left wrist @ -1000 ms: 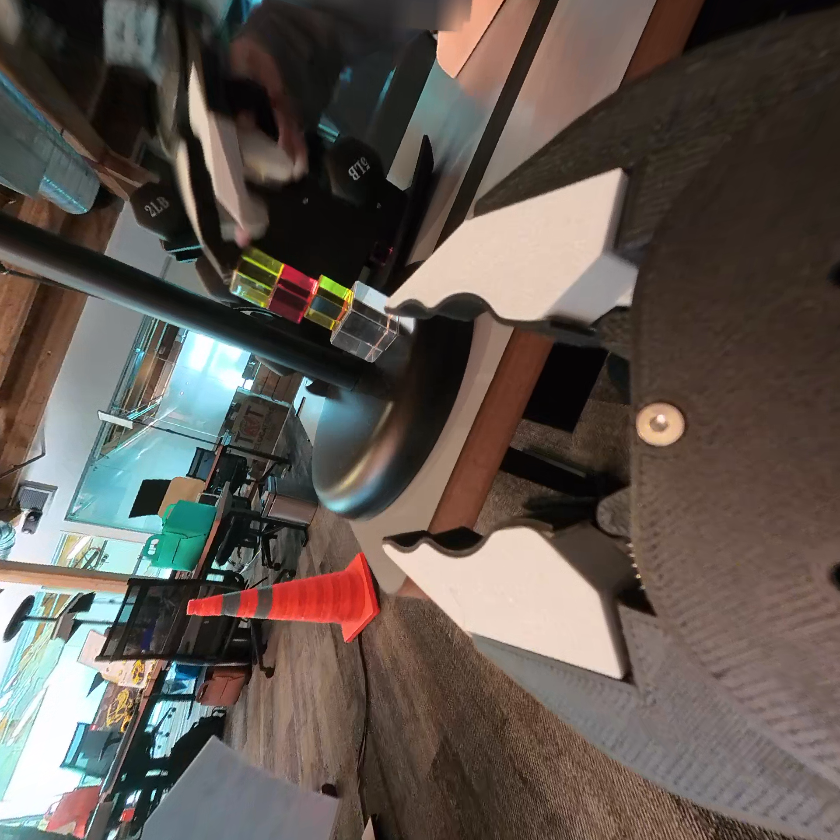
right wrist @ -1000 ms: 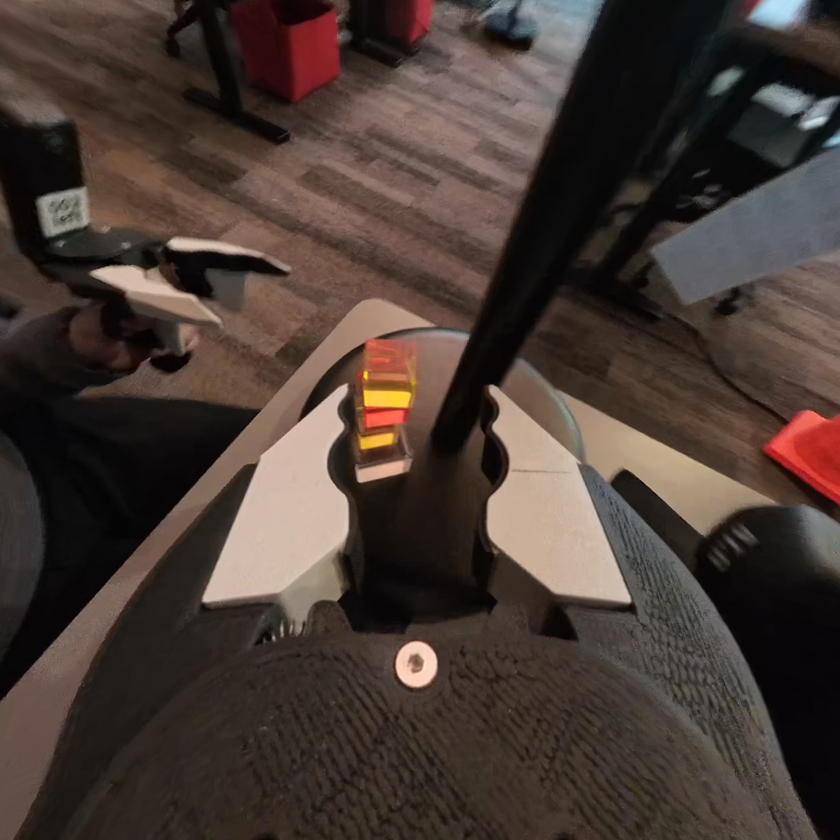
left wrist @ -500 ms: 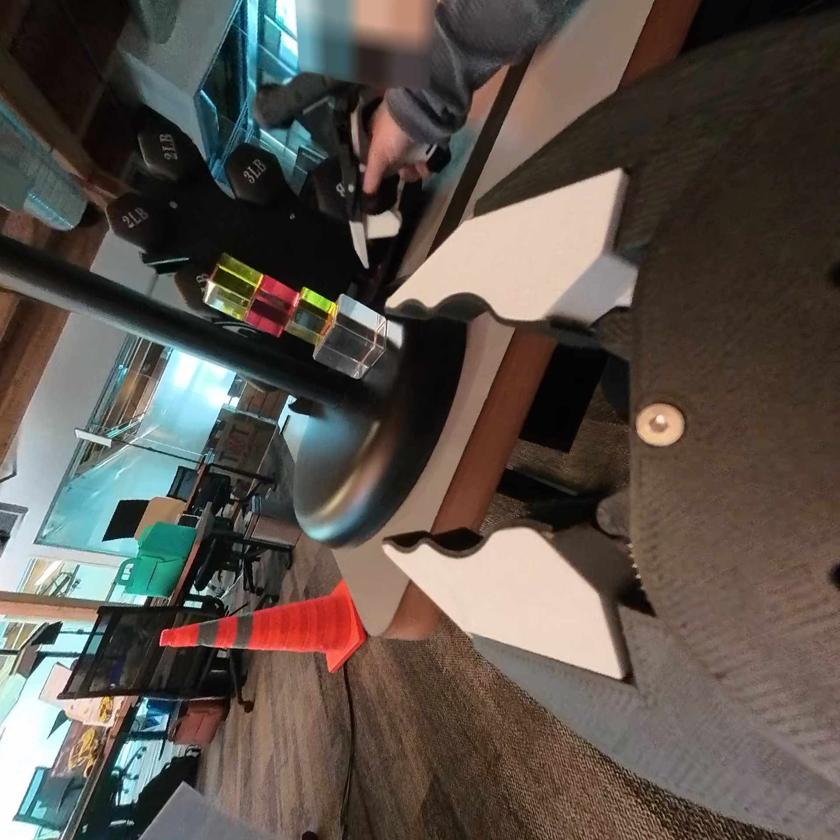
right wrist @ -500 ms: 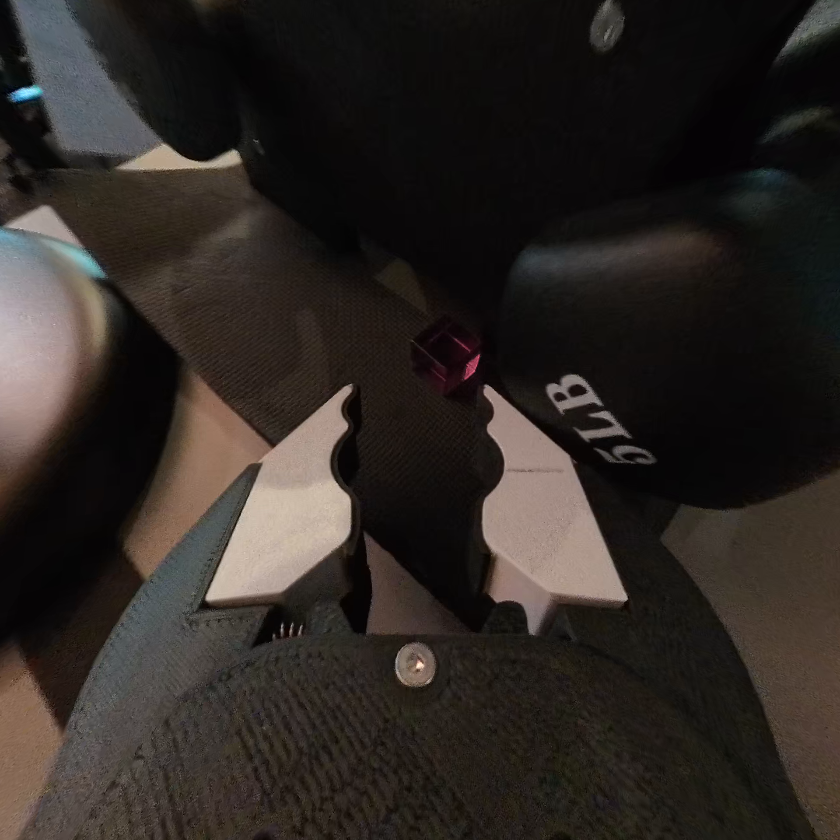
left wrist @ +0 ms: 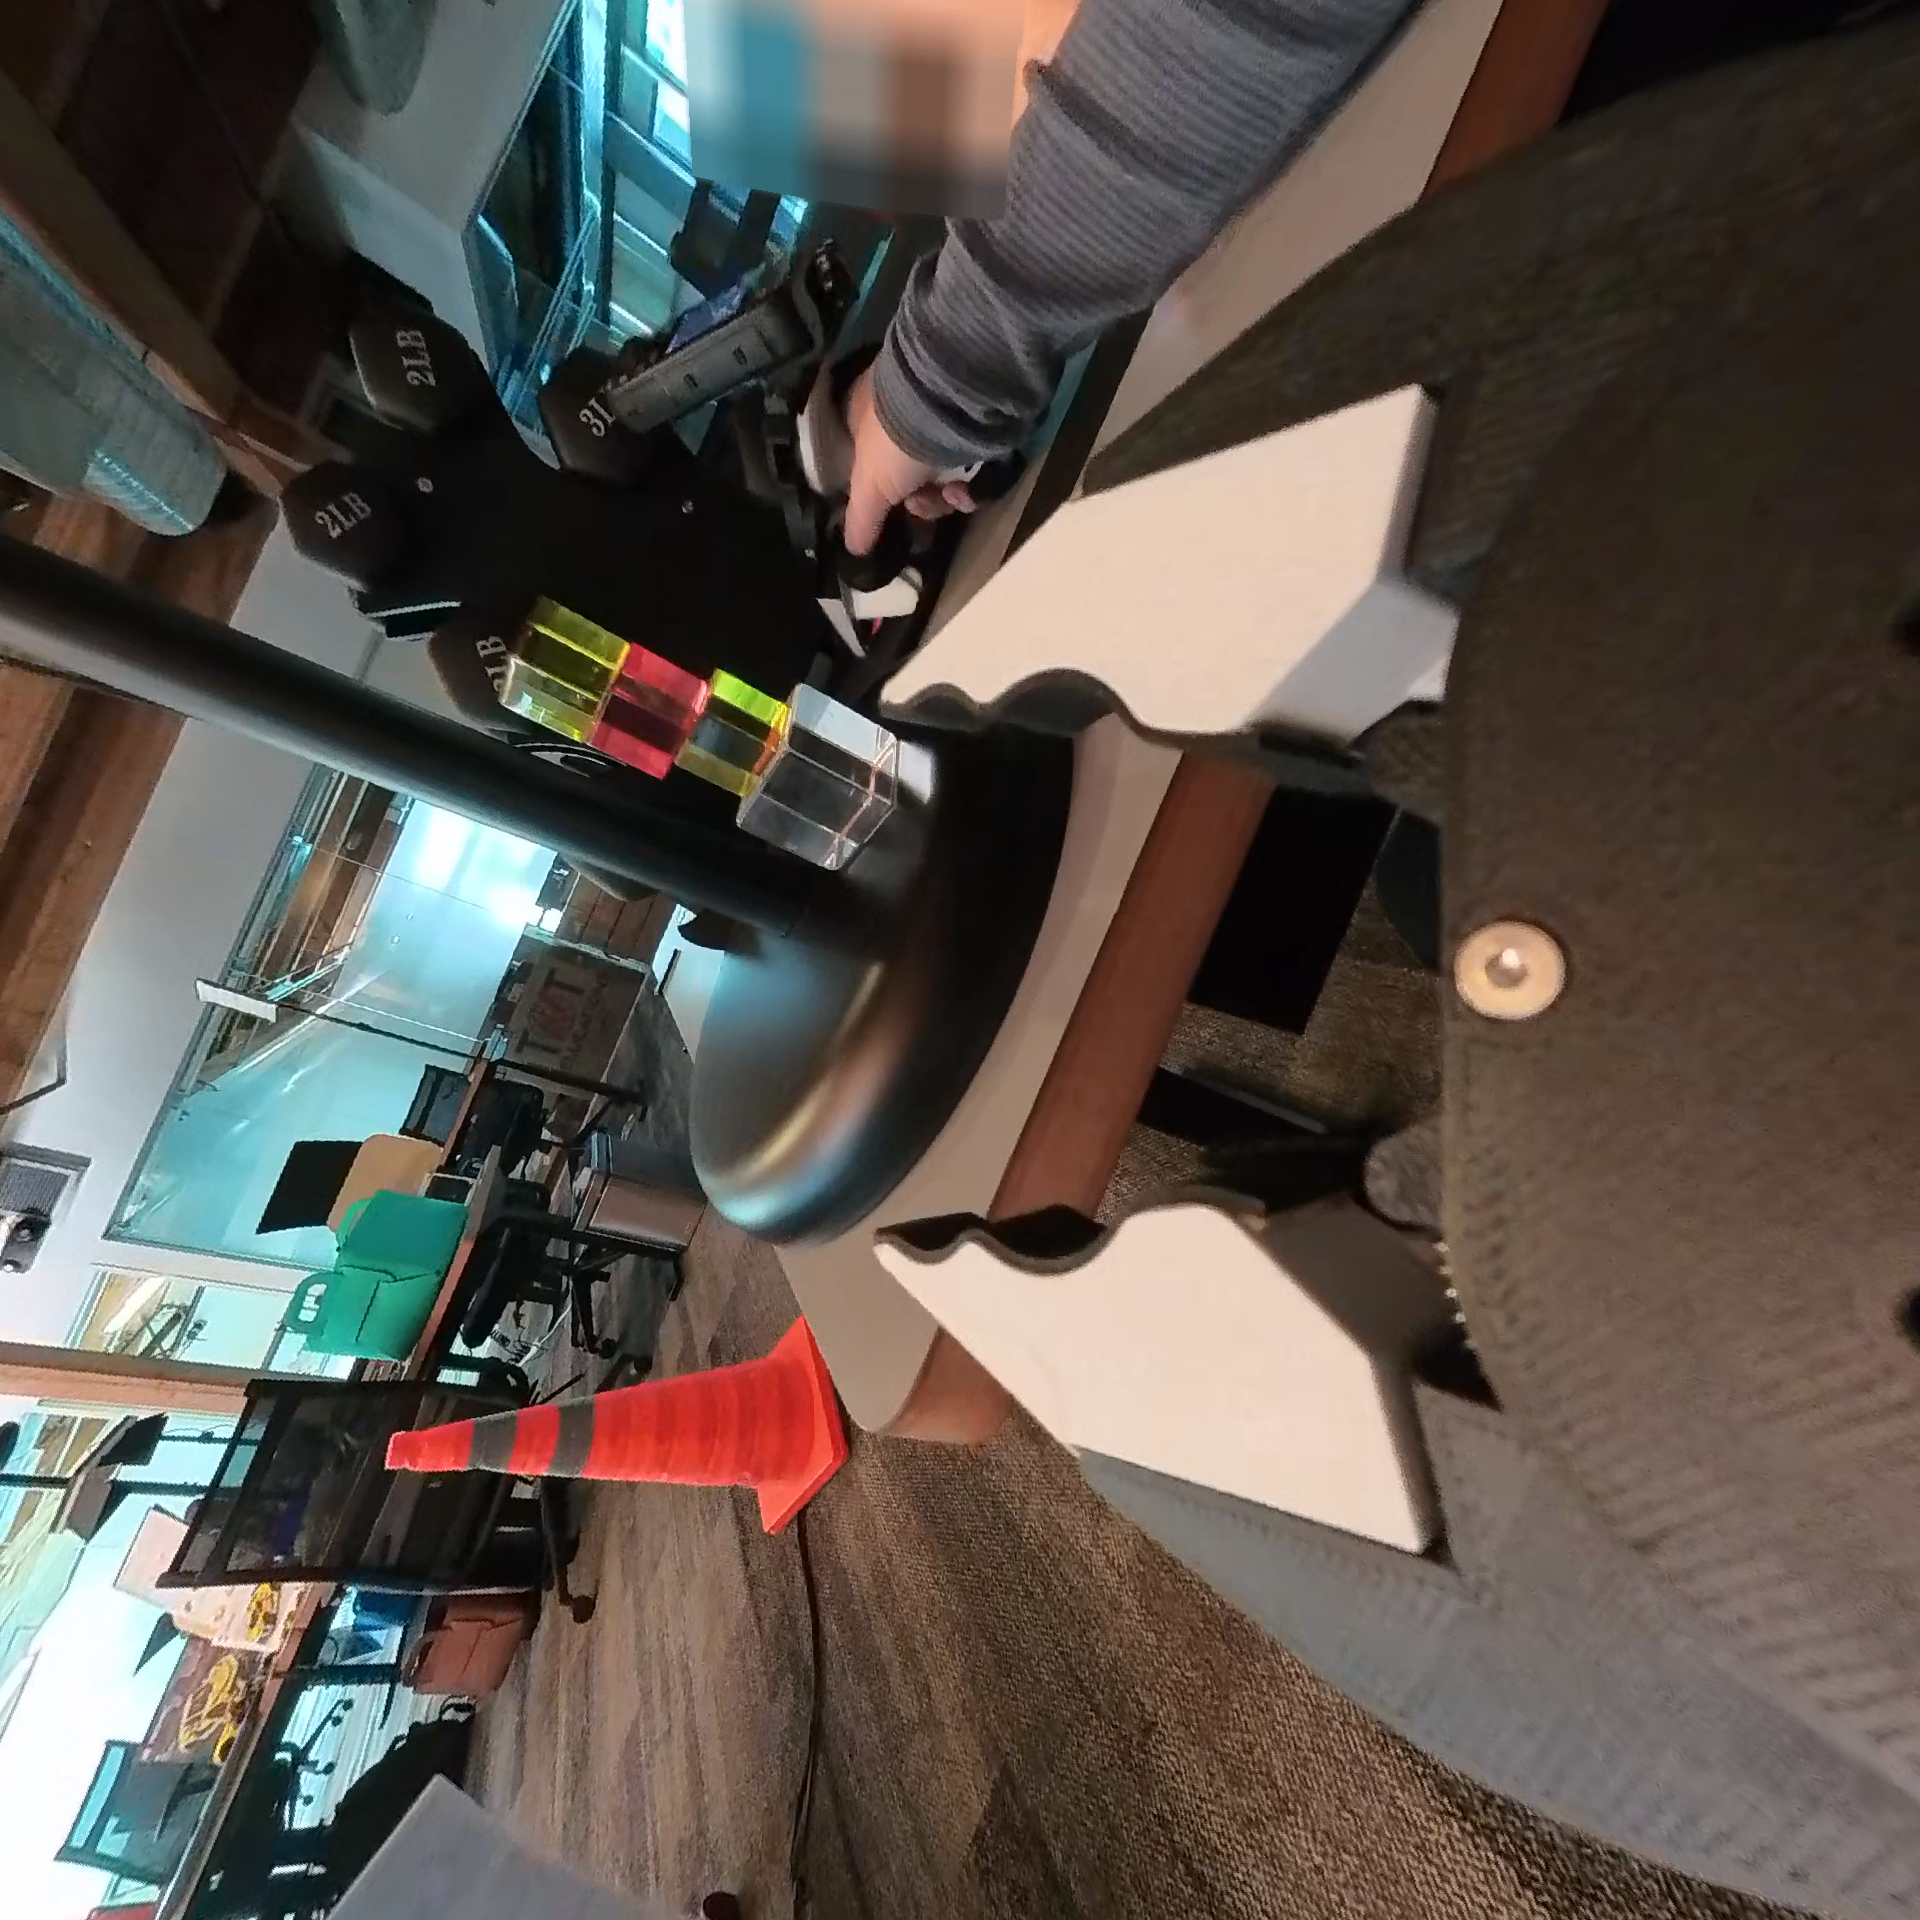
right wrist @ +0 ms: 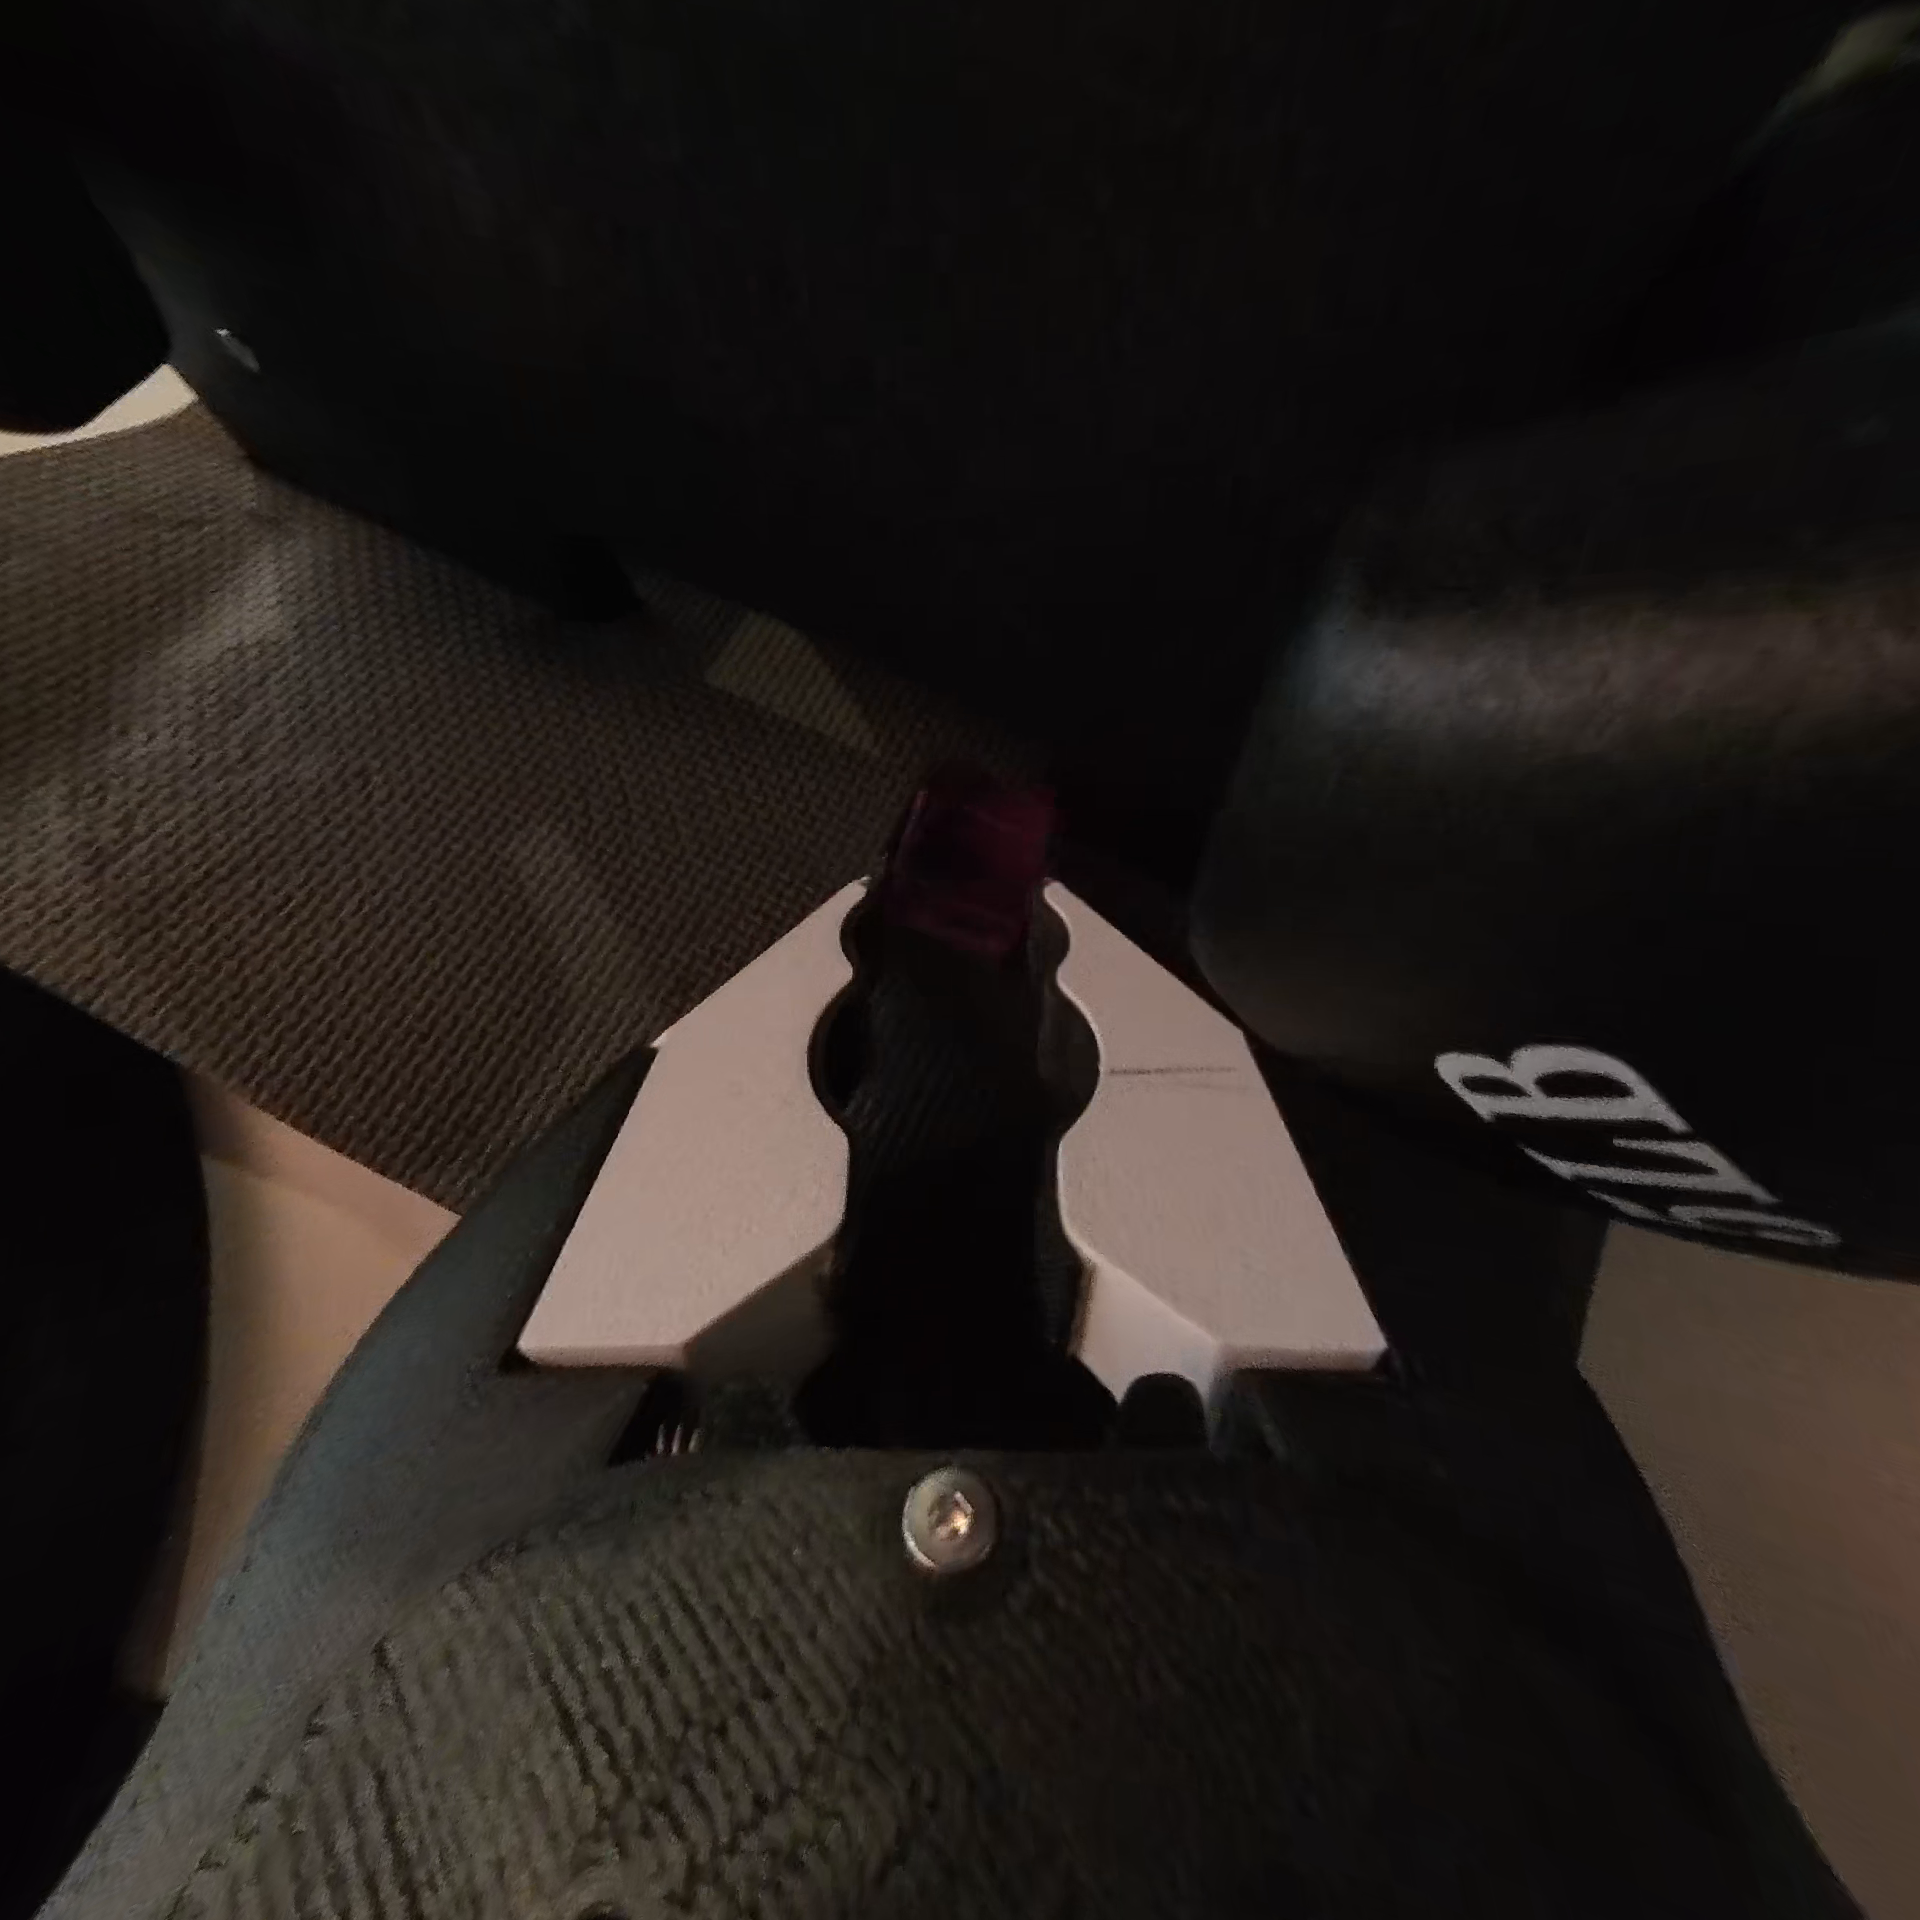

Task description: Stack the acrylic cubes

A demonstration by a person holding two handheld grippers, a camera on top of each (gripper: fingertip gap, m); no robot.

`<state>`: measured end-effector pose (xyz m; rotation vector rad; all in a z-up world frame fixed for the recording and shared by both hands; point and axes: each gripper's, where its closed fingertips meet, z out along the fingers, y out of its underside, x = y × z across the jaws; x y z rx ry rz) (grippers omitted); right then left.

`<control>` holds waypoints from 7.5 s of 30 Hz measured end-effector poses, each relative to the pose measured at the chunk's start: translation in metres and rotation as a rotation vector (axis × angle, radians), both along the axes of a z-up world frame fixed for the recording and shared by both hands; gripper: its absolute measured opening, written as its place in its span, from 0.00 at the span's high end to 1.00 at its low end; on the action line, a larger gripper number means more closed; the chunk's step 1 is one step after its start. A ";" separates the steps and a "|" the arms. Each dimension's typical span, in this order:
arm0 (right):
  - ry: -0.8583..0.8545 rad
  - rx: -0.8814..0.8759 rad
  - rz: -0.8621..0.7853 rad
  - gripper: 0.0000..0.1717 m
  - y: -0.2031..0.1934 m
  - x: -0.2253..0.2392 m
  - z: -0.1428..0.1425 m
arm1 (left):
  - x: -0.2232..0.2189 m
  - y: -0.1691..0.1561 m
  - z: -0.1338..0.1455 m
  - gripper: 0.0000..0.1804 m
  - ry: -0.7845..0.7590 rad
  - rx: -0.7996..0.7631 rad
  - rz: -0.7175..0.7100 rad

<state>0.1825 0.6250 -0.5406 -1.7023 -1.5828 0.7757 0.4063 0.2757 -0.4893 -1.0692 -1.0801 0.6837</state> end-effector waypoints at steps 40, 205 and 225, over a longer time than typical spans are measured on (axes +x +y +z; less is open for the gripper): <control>0.034 0.012 1.481 0.84 -0.249 0.134 0.141 | 0.005 -0.012 0.004 0.49 0.015 -0.002 0.027; 0.886 -0.003 0.493 1.00 -0.103 0.120 0.119 | 0.098 0.035 -0.145 0.62 -0.602 -0.290 -0.687; 0.856 -0.065 0.596 1.00 -0.119 0.124 0.115 | 0.146 0.049 -0.236 0.84 -0.949 -0.885 -0.954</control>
